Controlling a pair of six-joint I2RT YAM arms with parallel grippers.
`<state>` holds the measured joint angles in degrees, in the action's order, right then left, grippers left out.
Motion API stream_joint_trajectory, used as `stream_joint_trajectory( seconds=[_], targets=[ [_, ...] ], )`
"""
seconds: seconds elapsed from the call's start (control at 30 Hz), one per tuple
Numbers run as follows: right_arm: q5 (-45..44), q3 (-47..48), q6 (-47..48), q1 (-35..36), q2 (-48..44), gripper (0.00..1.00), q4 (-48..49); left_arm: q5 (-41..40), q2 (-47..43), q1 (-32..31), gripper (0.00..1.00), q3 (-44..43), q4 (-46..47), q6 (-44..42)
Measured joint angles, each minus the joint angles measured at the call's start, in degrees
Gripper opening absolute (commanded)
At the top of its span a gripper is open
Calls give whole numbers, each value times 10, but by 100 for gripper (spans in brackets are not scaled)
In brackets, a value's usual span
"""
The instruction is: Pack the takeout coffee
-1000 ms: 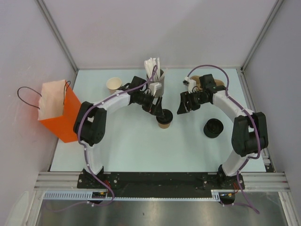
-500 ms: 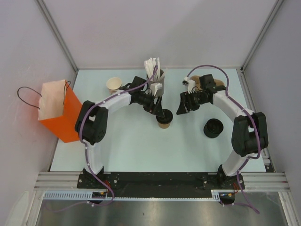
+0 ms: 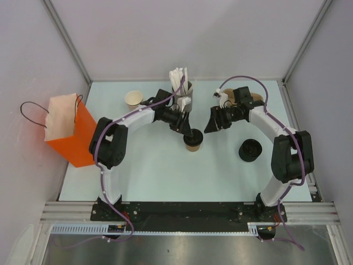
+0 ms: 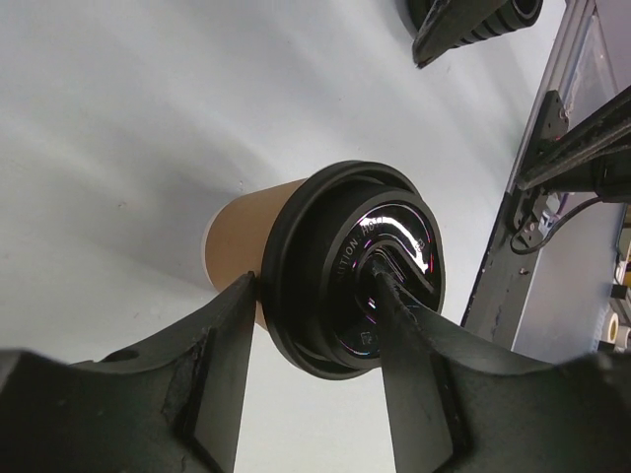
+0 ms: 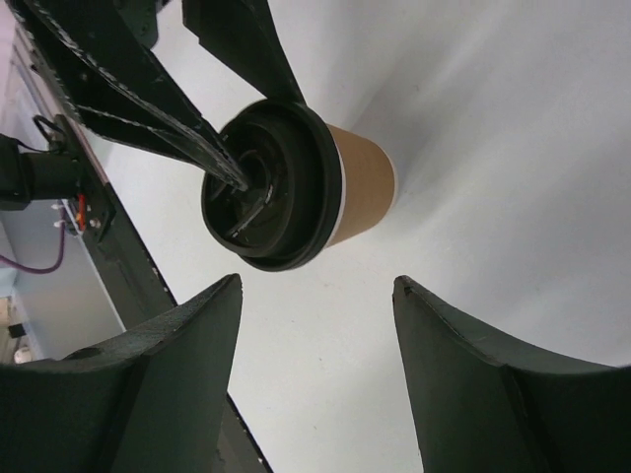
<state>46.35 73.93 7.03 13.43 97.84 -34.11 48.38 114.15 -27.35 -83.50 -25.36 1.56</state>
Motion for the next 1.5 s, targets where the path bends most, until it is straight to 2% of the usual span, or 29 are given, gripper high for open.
stream_joint_trajectory(
  seconds=[0.23, 0.53, 0.73, 1.0, 1.3, 1.5],
  targets=[
    [30, 0, -40, 9, 45, 65, 28, 1, 0, 0, 52, -1, 4, 0],
    [71, 0, -49, 18, 70, 49, 27, 0, 0, -1, 52, -1, 6, 0],
    [129, 0, -45, -12, 85, 46, 20, -2, 0, -2, 52, -1, 6, 0],
    [135, 0, -43, -11, 101, 44, 16, -3, 0, -3, 52, -1, 6, 0],
    [135, 0, -48, -1, 113, 30, 20, -7, 0, -4, 52, -1, 6, 0],
    [144, 0, -57, -2, 116, 28, 22, -7, 0, -4, 51, -1, 6, 0]
  ],
)
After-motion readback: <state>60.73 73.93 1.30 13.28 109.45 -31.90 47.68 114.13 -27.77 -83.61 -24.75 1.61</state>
